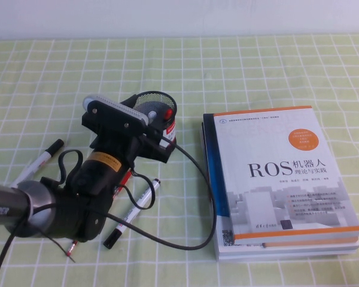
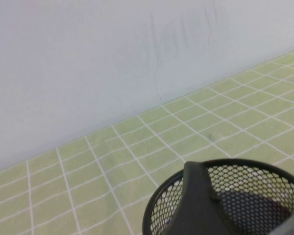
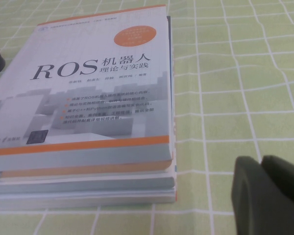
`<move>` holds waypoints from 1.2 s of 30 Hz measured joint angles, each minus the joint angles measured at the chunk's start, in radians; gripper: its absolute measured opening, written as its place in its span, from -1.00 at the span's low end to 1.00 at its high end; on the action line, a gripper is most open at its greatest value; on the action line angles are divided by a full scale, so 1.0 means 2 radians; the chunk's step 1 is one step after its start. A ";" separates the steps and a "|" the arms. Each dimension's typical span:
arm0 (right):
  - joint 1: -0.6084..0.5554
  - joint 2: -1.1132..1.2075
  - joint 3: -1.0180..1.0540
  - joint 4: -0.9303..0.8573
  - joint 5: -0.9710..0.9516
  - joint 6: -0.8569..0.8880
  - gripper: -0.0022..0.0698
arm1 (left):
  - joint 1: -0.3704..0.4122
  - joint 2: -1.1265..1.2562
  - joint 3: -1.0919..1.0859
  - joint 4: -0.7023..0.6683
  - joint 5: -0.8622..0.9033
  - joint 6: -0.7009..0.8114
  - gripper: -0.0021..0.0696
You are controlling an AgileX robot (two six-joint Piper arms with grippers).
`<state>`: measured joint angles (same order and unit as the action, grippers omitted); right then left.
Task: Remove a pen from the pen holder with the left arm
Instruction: Pick up the pen from the pen holder
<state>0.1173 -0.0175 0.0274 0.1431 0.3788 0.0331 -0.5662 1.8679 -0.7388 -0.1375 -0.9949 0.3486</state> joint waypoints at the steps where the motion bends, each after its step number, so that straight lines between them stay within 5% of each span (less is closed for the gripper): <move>1: 0.000 0.000 0.000 0.000 0.000 0.000 -0.97 | 0.000 0.001 -0.004 0.002 0.000 0.000 0.18; 7: 0.000 0.000 0.000 0.000 0.000 0.000 -0.97 | 0.000 0.020 -0.022 0.004 0.002 0.000 0.11; 22: 0.000 0.000 0.000 0.000 0.000 0.000 -0.97 | 0.000 0.021 -0.023 0.005 0.003 0.000 -0.70; 36: 0.000 0.000 0.000 0.000 0.000 0.000 -0.97 | 0.000 -0.037 -0.023 0.002 0.050 -0.005 -0.72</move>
<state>0.1173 -0.0175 0.0274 0.1431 0.3788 0.0331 -0.5662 1.7938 -0.7849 -0.1326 -0.8957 0.3388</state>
